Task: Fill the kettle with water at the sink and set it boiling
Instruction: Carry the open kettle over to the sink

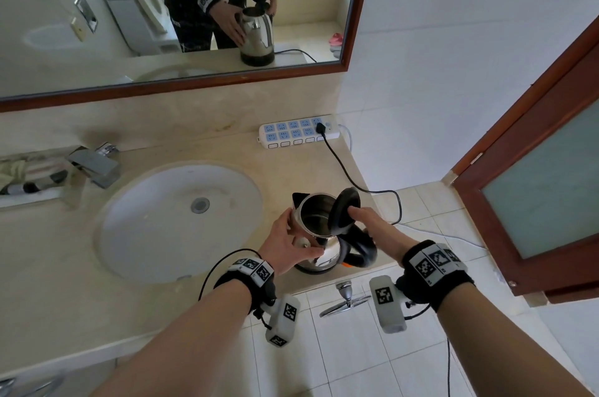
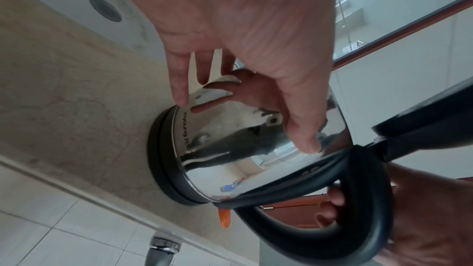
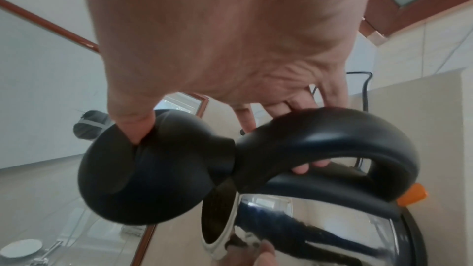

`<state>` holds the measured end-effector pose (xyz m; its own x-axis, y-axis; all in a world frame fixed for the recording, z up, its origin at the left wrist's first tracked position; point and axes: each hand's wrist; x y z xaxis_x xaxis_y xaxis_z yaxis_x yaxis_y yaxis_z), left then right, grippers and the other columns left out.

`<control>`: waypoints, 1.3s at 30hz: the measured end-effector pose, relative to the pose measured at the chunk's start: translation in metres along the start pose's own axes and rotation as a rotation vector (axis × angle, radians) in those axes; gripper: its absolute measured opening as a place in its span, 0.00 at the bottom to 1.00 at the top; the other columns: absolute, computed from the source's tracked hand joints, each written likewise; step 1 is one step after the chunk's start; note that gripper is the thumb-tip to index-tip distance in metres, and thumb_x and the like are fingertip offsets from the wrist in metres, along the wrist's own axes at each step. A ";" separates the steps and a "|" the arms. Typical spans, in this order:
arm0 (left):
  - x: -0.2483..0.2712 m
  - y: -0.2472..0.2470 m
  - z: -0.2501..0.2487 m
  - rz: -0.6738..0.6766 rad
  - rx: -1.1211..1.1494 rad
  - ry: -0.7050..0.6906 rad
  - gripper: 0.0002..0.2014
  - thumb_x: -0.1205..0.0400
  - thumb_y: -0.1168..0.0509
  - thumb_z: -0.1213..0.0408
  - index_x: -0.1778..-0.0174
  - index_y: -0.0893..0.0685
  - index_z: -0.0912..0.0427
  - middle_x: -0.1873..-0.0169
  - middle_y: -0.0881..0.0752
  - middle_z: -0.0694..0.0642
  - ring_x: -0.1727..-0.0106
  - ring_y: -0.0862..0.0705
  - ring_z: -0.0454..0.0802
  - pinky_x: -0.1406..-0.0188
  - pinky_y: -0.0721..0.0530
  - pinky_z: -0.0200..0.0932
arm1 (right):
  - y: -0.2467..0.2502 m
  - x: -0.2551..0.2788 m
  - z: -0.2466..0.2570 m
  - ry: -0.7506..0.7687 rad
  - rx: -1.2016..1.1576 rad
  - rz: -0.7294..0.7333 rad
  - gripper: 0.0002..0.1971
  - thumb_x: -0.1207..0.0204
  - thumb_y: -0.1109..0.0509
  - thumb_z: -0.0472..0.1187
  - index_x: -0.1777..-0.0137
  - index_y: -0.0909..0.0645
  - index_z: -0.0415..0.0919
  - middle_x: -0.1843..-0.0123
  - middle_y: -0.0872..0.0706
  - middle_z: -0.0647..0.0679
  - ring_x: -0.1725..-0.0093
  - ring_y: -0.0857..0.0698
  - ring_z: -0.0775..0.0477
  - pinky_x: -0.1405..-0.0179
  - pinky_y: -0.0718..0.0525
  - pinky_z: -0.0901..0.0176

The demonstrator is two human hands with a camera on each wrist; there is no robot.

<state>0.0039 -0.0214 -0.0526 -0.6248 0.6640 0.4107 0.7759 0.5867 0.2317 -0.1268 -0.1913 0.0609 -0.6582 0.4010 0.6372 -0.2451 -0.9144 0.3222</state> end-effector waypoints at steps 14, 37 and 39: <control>0.013 0.002 -0.006 -0.057 -0.037 -0.075 0.58 0.42 0.15 0.46 0.17 0.38 0.45 0.29 0.24 0.45 0.31 0.23 0.39 0.29 0.23 0.42 | -0.003 0.005 -0.006 0.045 -0.105 0.017 0.34 0.32 0.41 0.66 0.33 0.24 0.42 0.51 0.16 0.45 0.49 0.16 0.45 0.55 0.28 0.56; 0.108 0.140 0.000 -0.378 -0.066 -0.165 0.60 0.42 0.12 0.56 0.18 0.41 0.46 0.27 0.27 0.41 0.28 0.26 0.38 0.37 0.26 0.23 | -0.120 0.020 0.098 0.209 -0.167 0.228 0.42 0.41 0.34 0.72 0.33 0.23 0.43 0.50 0.14 0.38 0.52 0.11 0.34 0.39 0.14 0.33; 0.111 0.161 0.013 -0.402 -0.060 -0.144 0.60 0.45 0.11 0.54 0.19 0.38 0.46 0.29 0.24 0.43 0.28 0.24 0.40 0.32 0.22 0.33 | -0.142 0.014 0.109 0.205 -0.147 0.251 0.43 0.39 0.34 0.72 0.31 0.24 0.43 0.48 0.13 0.40 0.48 0.11 0.35 0.35 0.16 0.33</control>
<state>0.0583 0.1532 0.0186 -0.8808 0.4487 0.1512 0.4695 0.7866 0.4011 -0.0235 -0.0493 0.1008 -0.8366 0.1570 0.5249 -0.1479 -0.9872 0.0597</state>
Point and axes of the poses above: each hand's wrist, its own x-axis away from the middle knuckle, its own y-axis out of the back of the hand, z = x × y
